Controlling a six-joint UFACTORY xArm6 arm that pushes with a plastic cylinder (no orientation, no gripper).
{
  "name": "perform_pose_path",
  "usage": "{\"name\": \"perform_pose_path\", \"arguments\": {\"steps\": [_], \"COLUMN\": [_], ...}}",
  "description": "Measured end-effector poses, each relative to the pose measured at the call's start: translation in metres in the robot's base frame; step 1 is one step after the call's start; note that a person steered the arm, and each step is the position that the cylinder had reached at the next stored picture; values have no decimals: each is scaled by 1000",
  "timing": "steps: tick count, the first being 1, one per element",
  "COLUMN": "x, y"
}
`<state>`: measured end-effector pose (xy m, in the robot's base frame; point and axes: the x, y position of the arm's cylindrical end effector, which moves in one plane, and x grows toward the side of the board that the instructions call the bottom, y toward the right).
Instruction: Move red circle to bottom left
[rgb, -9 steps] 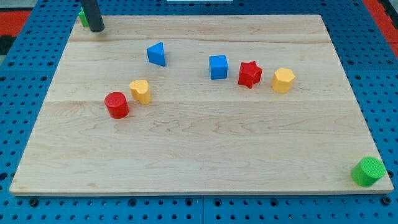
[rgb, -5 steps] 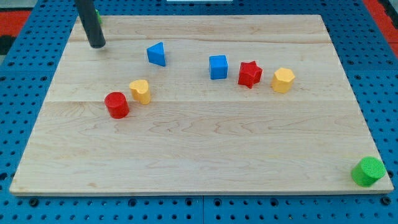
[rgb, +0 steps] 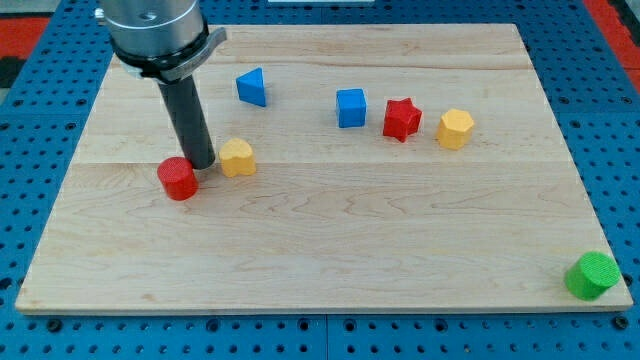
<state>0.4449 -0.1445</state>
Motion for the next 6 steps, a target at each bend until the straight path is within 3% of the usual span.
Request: {"name": "perform_pose_path", "arguments": {"steps": [2, 4, 6], "x": [54, 48, 47], "y": [-4, -1, -39]}}
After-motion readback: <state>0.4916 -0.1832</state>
